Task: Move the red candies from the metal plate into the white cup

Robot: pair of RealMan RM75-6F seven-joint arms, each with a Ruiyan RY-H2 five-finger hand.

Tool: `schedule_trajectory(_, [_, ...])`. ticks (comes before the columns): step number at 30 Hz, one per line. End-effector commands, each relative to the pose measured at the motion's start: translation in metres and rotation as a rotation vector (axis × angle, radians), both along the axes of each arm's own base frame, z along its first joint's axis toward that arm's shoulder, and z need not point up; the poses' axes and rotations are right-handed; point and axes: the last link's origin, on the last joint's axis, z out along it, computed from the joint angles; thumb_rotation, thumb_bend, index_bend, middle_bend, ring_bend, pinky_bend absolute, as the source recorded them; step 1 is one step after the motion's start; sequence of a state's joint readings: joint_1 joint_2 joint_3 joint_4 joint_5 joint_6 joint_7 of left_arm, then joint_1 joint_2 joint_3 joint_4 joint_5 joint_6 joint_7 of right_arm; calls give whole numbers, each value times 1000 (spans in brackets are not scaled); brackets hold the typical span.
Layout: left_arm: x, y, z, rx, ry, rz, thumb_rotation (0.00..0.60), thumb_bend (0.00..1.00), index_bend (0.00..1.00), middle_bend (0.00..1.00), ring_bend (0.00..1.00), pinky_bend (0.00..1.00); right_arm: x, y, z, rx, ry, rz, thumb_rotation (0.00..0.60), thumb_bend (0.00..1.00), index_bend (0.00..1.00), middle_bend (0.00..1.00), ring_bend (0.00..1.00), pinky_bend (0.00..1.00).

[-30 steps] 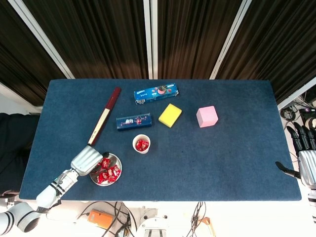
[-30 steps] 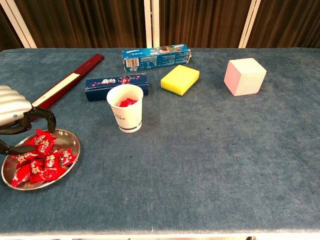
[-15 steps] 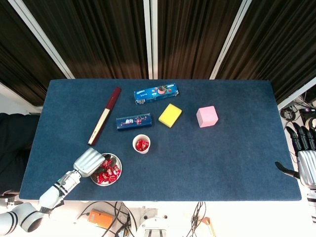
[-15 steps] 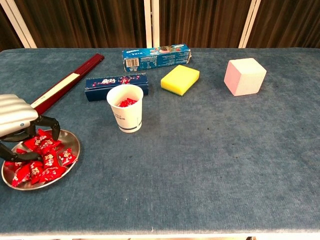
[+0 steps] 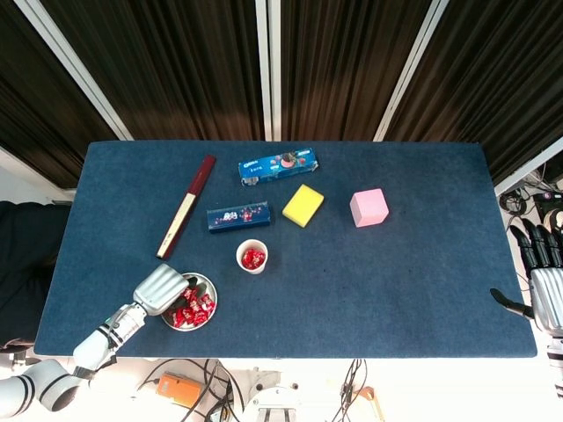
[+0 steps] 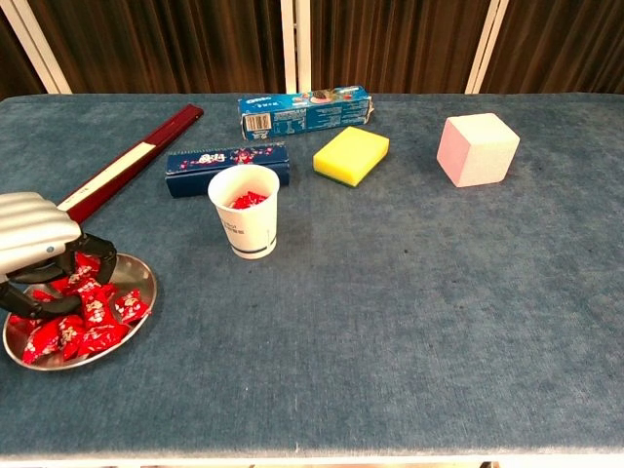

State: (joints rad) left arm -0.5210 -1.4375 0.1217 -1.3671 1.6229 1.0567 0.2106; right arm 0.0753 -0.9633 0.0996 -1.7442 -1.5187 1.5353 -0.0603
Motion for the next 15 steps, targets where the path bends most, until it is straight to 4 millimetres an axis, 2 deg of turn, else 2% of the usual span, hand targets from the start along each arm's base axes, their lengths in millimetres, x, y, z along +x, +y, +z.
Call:
schedule_trajectory(1, [0, -1, -1, -15, -19, 23, 600, 417, 560, 947, 853, 820, 0, 0, 0, 0, -1, 0, 600, 236, 0, 36, 0, 69])
schedule_trajectory(6, [5, 0, 6, -1, -77, 38, 600, 441, 572, 947, 853, 819, 0, 0, 0, -2, -2, 1, 600, 236, 0, 36, 0, 69])
schedule_trajectory(12, [30, 7, 33, 63, -229, 35, 600, 436, 572, 947, 853, 819, -1, 0, 0, -5, -7, 3, 600, 236, 0, 36, 0, 69])
schedule_trajectory(15, [51, 17, 45, 103, -318, 18, 600, 434, 572, 947, 853, 820, -2, 0, 1, -5, -13, 4, 600, 236, 0, 36, 0, 69])
